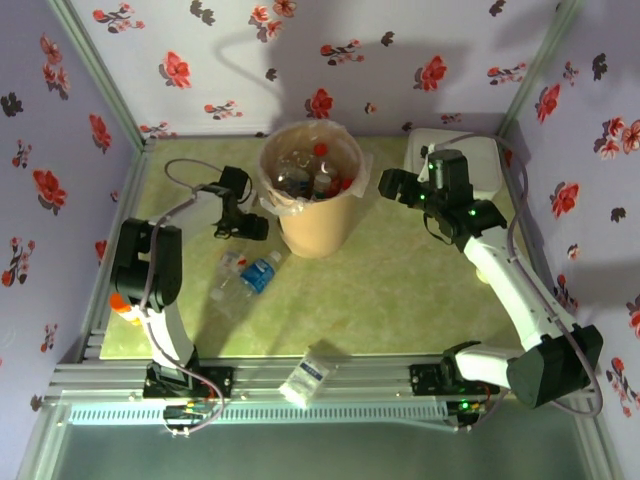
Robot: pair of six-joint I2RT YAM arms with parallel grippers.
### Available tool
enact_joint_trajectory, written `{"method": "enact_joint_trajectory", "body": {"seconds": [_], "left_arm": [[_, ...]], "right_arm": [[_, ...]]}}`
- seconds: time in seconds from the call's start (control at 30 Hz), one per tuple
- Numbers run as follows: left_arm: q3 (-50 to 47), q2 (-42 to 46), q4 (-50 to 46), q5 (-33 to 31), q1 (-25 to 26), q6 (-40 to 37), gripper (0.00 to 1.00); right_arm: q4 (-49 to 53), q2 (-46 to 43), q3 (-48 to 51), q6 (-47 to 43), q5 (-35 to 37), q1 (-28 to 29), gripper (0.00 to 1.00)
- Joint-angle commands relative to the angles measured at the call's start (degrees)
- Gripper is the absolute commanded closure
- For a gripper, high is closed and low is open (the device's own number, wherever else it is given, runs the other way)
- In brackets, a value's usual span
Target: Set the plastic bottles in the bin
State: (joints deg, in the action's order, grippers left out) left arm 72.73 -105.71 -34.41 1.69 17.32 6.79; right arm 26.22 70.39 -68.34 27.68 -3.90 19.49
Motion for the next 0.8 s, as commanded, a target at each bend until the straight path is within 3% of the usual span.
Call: {"method": "enact_joint_trajectory", "body": {"seconds": [0.0, 0.2, 0.3, 0.4, 0.6, 0.77], "left_arm": [[3.12, -0.17, -2.79, -3.44, 0.03, -1.03, 0.24], [5.9, 1.9, -4.53, -5.21, -1.02, -0.79, 0.3], [7.57, 1.53, -6.97, -3.62, -1.02, -1.02, 0.15], [6.9, 0.73, -7.43, -1.7, -0.89, -0.84, 0.1], [3.81, -1.11, -6.25, -1.59, -0.78, 0.32, 0.11], [2.99, -2.22, -5.22, -1.65, -0.87, 0.45, 0.2]], "right_arm": [[0.35, -0.58, 0.88, 0.78, -0.32, -0.39, 0.17], [0.16, -0.65, 0.87, 0.78, -0.31, -0.41, 0.17], [0.15, -0.78, 0.92, 0.76, -0.23, -0.41, 0.17], [0.05, -0.88, 1.21, 0.66, -0.06, -0.41, 0.17], [0.38, -1.31, 1.49, 0.19, 0.21, -0.5, 0.17], [0.41, -1.39, 1.34, 0.22, 0.3, -0.57, 0.17]]}}
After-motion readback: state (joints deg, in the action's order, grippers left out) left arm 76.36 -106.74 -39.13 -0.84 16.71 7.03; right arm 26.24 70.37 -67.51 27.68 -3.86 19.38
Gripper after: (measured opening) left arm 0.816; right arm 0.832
